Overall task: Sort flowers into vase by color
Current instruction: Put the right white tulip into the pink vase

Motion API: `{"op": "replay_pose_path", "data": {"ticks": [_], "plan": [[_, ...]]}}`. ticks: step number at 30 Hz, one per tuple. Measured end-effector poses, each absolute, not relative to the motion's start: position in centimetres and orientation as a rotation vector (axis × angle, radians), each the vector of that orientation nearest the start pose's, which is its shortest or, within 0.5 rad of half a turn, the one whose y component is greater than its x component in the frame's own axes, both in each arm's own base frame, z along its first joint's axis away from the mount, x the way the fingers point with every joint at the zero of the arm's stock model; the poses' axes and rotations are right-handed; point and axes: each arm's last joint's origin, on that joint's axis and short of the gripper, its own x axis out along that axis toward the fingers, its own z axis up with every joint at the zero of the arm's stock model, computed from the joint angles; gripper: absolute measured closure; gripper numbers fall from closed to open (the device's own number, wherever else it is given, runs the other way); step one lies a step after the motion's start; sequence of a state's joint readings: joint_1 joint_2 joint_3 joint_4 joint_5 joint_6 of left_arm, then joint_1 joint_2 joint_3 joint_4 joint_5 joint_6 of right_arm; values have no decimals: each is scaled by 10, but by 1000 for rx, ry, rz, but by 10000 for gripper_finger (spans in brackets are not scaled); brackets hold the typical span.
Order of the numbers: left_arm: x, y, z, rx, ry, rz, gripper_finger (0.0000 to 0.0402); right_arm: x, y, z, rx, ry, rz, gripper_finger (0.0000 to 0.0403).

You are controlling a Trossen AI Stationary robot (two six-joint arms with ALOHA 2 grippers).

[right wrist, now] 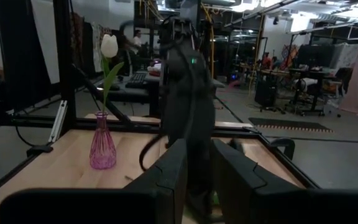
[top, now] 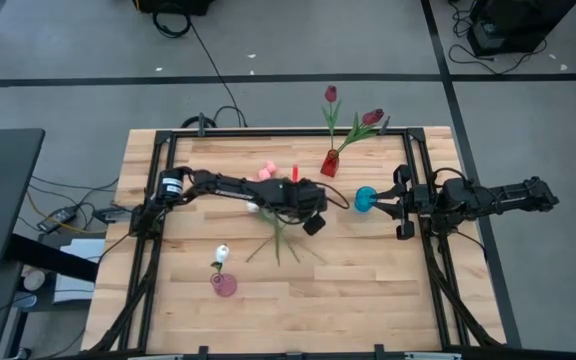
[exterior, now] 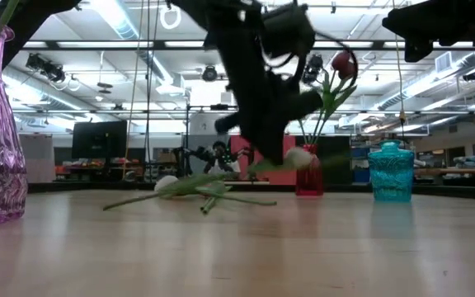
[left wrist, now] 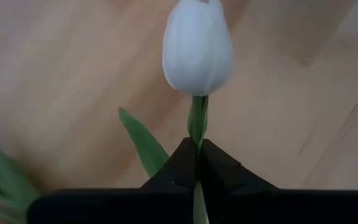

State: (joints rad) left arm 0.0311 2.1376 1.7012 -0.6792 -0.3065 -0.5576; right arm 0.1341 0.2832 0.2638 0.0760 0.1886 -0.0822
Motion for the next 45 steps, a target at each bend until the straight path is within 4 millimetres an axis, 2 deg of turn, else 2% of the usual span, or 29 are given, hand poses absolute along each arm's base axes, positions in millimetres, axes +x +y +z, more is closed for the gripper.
{"op": "replay_pose_path", "data": {"ticks": [3, 9, 14, 17, 21, 23, 28, 34, 39, 45], "plan": [[455, 26, 224, -226, 982, 605, 389, 108, 9, 238, -73, -53, -57, 318], [456, 30, 311, -9, 871, 688, 393, 108, 9, 238, -78, -55, -58, 318], [452, 19, 377, 106, 706, 612, 393, 108, 9, 238, -80, -54, -57, 318], [436, 11, 410, 141, 563, 541, 393, 108, 9, 238, -80, -51, -58, 318], [402, 7, 454, 109, 424, 550, 393, 108, 9, 238, -80, -55, -57, 318], [389, 5, 467, 92, 389, 555, 393, 108, 9, 238, -79, -57, -58, 318], [378, -13, 477, 96, 360, 498, 393, 108, 9, 238, -74, -56, -55, 318], [363, -48, 495, 198, 292, 383, 393, 108, 9, 238, -74, -54, -55, 318], [338, -80, 506, 214, 275, 259, 393, 108, 9, 238, -73, -51, -49, 318], [320, -131, 505, 251, 280, 105, 394, 109, 10, 238, -67, -53, -49, 318]]}}
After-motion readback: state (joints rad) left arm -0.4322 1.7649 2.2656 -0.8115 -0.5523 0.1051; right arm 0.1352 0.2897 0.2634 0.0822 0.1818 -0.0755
